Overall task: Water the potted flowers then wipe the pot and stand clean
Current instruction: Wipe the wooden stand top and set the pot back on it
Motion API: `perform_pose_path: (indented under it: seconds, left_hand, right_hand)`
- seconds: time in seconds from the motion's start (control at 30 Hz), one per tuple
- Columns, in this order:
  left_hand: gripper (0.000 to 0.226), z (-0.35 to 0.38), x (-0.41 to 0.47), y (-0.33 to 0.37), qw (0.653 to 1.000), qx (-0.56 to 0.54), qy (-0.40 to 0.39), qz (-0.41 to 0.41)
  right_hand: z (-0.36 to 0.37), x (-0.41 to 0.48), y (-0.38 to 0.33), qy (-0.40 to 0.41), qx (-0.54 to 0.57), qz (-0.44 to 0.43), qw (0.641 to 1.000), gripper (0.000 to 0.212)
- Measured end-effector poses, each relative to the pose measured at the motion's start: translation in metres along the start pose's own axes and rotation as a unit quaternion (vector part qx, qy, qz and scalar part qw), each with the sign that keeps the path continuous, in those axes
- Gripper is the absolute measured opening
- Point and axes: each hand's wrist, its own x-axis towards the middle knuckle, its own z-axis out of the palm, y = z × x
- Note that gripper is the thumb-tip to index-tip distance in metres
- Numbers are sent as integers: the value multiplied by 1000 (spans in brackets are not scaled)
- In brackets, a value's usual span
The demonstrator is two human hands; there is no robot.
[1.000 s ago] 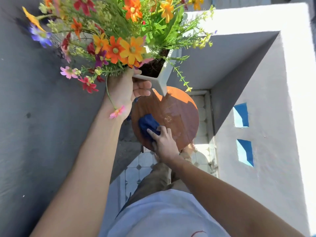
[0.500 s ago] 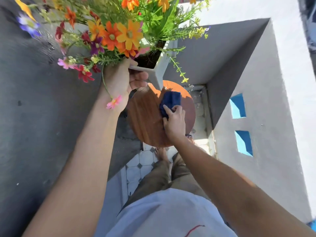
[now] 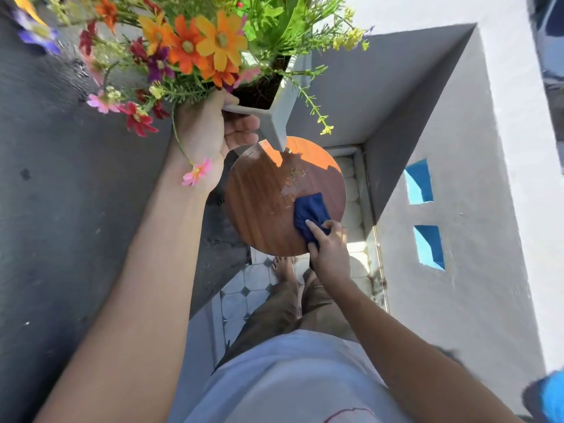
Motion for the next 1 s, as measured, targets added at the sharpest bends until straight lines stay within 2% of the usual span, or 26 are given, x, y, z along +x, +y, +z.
perform_pose_path:
  seconds: [0.1,0.17,0.33,0.47,0.6,0.73,0.9,1.0]
  left_hand:
    - [24,-1,1,-1,1000,-4,-8,-4]
    - [25,-1,1,-1,1000,-5,-12,-5]
    - [23,-4,3,1,1000,-4,-6,-2]
    - [24,-4,2,3,1000,11,1,7]
    - [25,-7,3,6,1000,9,6,10]
    - [23,-8,5,11,1000,-2,7,8]
    - [22,-13,7,15,1000,-7,10,11]
    - [23,-12,6,18,1000,-9,15,15]
  right_hand:
    - [-24,30,25,53,25,129,990,55]
    - [-26,39,19,54,22,138,989,55]
    - [9,18,-32,31,29,64,997,53]
    - [52,-20,-90,-49,21,-54,997,56]
    - [64,-23,-93,-108,1,-118,987,57]
    - [30,14,-57,-54,-6,-114,992,53]
    - [-25,105,-9,70,-10,10,997,49]
    - [-36,138,-15,77,-30,15,996,49]
